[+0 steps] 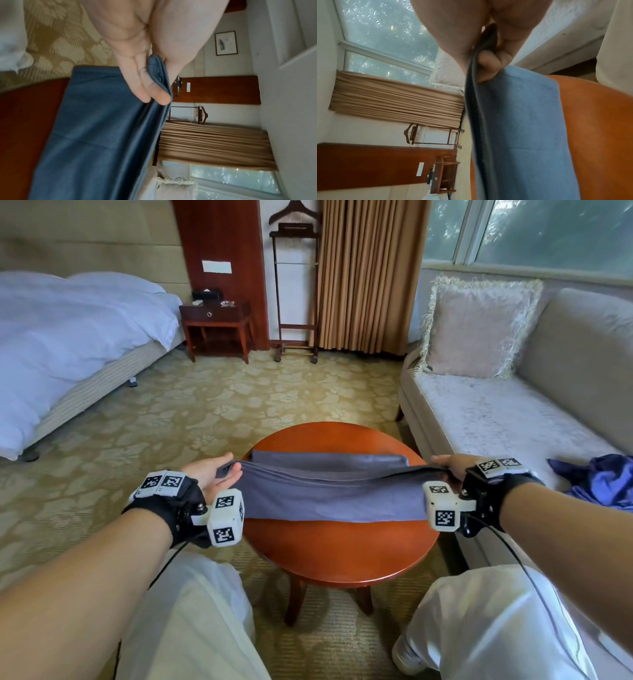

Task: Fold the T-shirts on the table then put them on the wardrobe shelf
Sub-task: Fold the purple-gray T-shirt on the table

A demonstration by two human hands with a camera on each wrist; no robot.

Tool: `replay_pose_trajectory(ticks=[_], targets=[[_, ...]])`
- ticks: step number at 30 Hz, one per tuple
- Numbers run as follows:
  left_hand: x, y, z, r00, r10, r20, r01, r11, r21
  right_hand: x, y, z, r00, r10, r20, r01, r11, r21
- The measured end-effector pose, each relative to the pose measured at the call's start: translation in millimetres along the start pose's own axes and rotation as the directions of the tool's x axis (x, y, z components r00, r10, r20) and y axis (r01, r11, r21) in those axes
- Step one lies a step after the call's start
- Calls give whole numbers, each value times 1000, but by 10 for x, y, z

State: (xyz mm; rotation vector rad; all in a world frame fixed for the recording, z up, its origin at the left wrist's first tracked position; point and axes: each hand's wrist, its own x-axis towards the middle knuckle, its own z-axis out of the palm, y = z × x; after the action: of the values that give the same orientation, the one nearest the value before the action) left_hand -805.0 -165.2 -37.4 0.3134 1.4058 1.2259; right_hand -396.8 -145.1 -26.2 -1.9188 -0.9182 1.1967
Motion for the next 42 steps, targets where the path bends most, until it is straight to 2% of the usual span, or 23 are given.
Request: replay_pose_trajectory(ticks=[1,4,7,9,10,11,12,14,15,17,19,21,23,25,28,31,33,36,39,40,42], targets=[[32,39,29,1000,-11,22,12,999,-42,75,-15,1,1000,-3,0,3,997,74],[197,111,108,997,-4,83,9,998,-65,193,-143,48,1000,9,-10,-8,989,148],[372,139,211,992,-32,120,30,999,22,393,-188,164,999,-40,-28,46,958,284],[510,134,283,995,-27,96,17,994,109,657,-163,187,1000,-3,-29,13,938,347],[572,121,322,997,-30,77,20,991,131,670,-175,247,999,17,-37,-5,957,290],[632,106,356,997,-40,71,29,989,146,770,-172,305,999,32,7,-33,948,317],[690,89,379,996,-52,76,40,988,152,853,-180,333,1000,24,-15,-19,965,263],[838,55,400,996,-55,70,44,987,152,985,-111,414,994,110,3,-108,967,230],[936,41,398,997,-47,54,38,986,163,1044,-63,436,997,74,-6,-72,984,164],[1112,27,391,999,-29,-21,33,975,220,1187,26,483,993,108,46,-114,983,147],[1267,24,376,996,-23,-84,48,950,307,1295,21,501,986,165,27,-167,976,140],[1454,11,339,996,-10,-93,43,930,365,1440,41,531,977,210,-31,-206,973,103],[1599,-5,314,995,15,-103,25,927,374,1592,66,531,979,184,-85,-181,983,41],[1704,-22,296,993,46,-110,-2,928,373,1592,8,539,972,205,-117,-196,977,81],[1836,-55,294,993,59,-100,-17,924,382,1723,22,506,970,194,-145,-193,981,25],[1888,-101,300,994,51,-99,-6,910,414,1878,75,510,989,146,-22,-144,987,65],[1871,-121,321,994,40,-102,4,917,398,2065,178,483,995,95,14,-95,992,82],[1796,-109,400,992,36,-118,6,941,340,1856,48,590,993,105,-56,-102,994,43],[1727,-53,481,983,139,-120,-78,906,416,1570,-84,672,976,127,-178,-144,986,-83],[1692,-46,513,981,175,-85,-115,874,472,1495,-123,707,979,126,-158,-149,978,-146],[1559,-82,604,974,228,9,-192,800,568,1337,-184,808,993,113,-27,-115,947,-300]])
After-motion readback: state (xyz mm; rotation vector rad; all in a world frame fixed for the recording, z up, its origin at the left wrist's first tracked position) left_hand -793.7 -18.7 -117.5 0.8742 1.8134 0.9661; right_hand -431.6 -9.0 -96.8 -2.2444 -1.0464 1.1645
